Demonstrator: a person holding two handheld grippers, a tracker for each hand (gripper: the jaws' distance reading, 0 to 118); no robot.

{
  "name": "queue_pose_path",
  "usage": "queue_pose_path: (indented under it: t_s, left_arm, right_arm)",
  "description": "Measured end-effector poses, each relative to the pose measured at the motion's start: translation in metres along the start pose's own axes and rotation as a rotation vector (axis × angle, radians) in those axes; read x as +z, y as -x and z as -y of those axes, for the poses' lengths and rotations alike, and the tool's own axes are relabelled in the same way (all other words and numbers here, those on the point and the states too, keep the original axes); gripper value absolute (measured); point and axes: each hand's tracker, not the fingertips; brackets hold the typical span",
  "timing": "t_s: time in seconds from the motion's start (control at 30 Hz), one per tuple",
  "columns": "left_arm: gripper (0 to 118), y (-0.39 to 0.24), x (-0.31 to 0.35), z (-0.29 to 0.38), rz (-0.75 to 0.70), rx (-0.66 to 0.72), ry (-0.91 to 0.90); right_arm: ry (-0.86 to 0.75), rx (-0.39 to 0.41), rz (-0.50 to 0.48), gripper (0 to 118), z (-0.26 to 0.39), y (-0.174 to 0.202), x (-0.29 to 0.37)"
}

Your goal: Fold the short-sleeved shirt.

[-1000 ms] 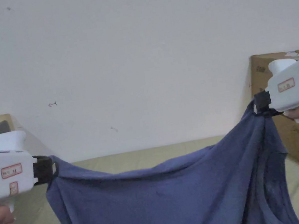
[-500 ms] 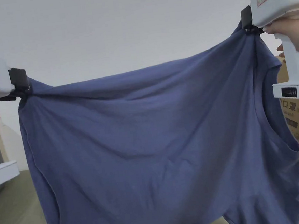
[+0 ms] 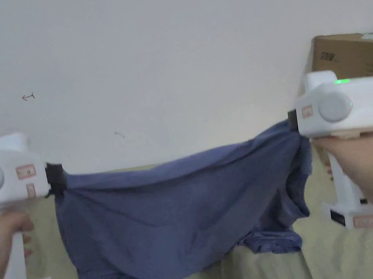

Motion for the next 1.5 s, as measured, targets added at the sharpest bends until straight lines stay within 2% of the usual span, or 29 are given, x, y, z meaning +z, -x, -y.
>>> queue_pose_path:
  t_s: [0.07, 0.13, 0.27, 0.33, 0.43, 0.53, 0.6, 0.67, 0.8, 0.83, 0.87, 0.9, 0.93, 0.97, 1.0, 1.07, 1.13, 1.2, 1.23, 1.27, 1.3, 1.33, 1.4, 1.43, 1.5]
  left_arm:
    - [7, 0.005, -0.012, 0.061, 0.026, 0.019, 0.127]
    - [7, 0.006, -0.007, 0.132, 0.02, -0.019, 0.24]
    - [7, 0.029, 0.027, 0.247, 0.059, -0.027, 0.428]
    - [7, 0.042, 0.065, 0.284, 0.059, -0.04, 0.431]
    - [7, 0.053, 0.124, 0.307, 0.065, -0.055, 0.407]
    - [7, 0.062, 0.171, 0.314, 0.03, -0.052, 0.402]
    - [7, 0.064, 0.193, 0.319, -0.002, -0.025, 0.417]
    - [7, 0.066, 0.209, 0.322, -0.013, -0.008, 0.398]
    - [7, 0.07, 0.217, 0.323, 0.004, 0.027, 0.347]
    - [16, 0.071, 0.217, 0.322, 0.004, 0.034, 0.335]
    - [33, 0.068, 0.217, 0.321, 0.004, 0.04, 0.327]
    - [68, 0.067, 0.22, 0.319, -0.002, 0.044, 0.307]
    - [96, 0.066, 0.223, 0.316, 0.0, 0.044, 0.28]
    - [114, 0.064, 0.226, 0.313, 0.003, 0.043, 0.267]
    - [118, 0.059, 0.231, 0.31, 0.011, 0.04, 0.227]
    - [118, 0.05, 0.244, 0.299, 0.012, 0.016, 0.126]
    - [118, 0.04, 0.255, 0.286, -0.003, -0.026, 0.085]
    - [114, 0.032, 0.263, 0.276, 0.032, -0.041, 0.047]
    - [103, 0.028, 0.268, 0.27, 0.043, -0.044, 0.027]
    - [75, 0.022, 0.274, 0.266, 0.068, -0.045, -0.001]
    - [11, 0.018, 0.28, 0.262, 0.086, -0.048, -0.05]
    - [0, 0.013, 0.284, 0.259, 0.119, -0.052, -0.084]
    - [0, 0.003, 0.285, 0.255, 0.141, -0.079, -0.121]
    - [0, -0.001, 0.283, 0.253, 0.149, -0.083, -0.109]
    - [0, -0.007, 0.272, 0.242, 0.191, -0.101, -0.084]
  right_arm:
    - [0.128, -0.036, -0.02, 2, 0.071, -0.008, -0.009]
    - [0.251, -0.039, -0.048, 2, 0.148, -0.022, -0.006]
    - [0.358, 0.008, -0.078, 2, 0.274, -0.052, 0.052]
    - [0.397, -0.056, -0.094, 2, 0.315, -0.07, 0.095]
    - [0.402, -0.047, -0.105, 2, 0.345, -0.087, 0.156]
    - [0.345, 0.019, -0.106, 2, 0.352, -0.091, 0.213]
    - [0.33, 0.003, -0.109, 2, 0.352, -0.092, 0.237]
    - [0.357, -0.02, -0.142, 2, 0.352, -0.09, 0.246]
    - [0.357, 0.021, -0.125, 5, 0.355, -0.08, 0.242]
    - [0.358, 0.012, -0.111, 16, 0.353, -0.079, 0.24]
    - [0.351, -0.015, -0.103, 41, 0.352, -0.079, 0.239]
    - [0.33, -0.062, -0.078, 87, 0.35, -0.078, 0.238]
    - [0.307, -0.105, -0.065, 113, 0.347, -0.077, 0.24]
    - [0.288, -0.129, -0.055, 118, 0.344, -0.076, 0.242]
    - [0.213, -0.169, -0.089, 118, 0.339, -0.078, 0.252]
    - [0.093, -0.206, -0.09, 118, 0.326, -0.071, 0.265]
    - [0.094, -0.189, -0.116, 118, 0.305, -0.065, 0.28]
    - [0.079, -0.157, -0.157, 117, 0.291, -0.059, 0.289]
    - [-0.002, -0.154, -0.186, 113, 0.285, -0.056, 0.298]
    - [-0.076, -0.163, -0.227, 99, 0.28, -0.055, 0.307]
    - [-0.129, -0.169, -0.274, 41, 0.273, -0.052, 0.315]
    - [-0.16, -0.164, -0.292, 0, 0.266, -0.048, 0.319]
    - [-0.159, -0.136, -0.26, 0, 0.253, -0.038, 0.319]
    - [-0.156, -0.141, -0.248, 0, 0.247, -0.045, 0.323]
    - [-0.134, -0.131, -0.306, 0, 0.236, -0.051, 0.317]
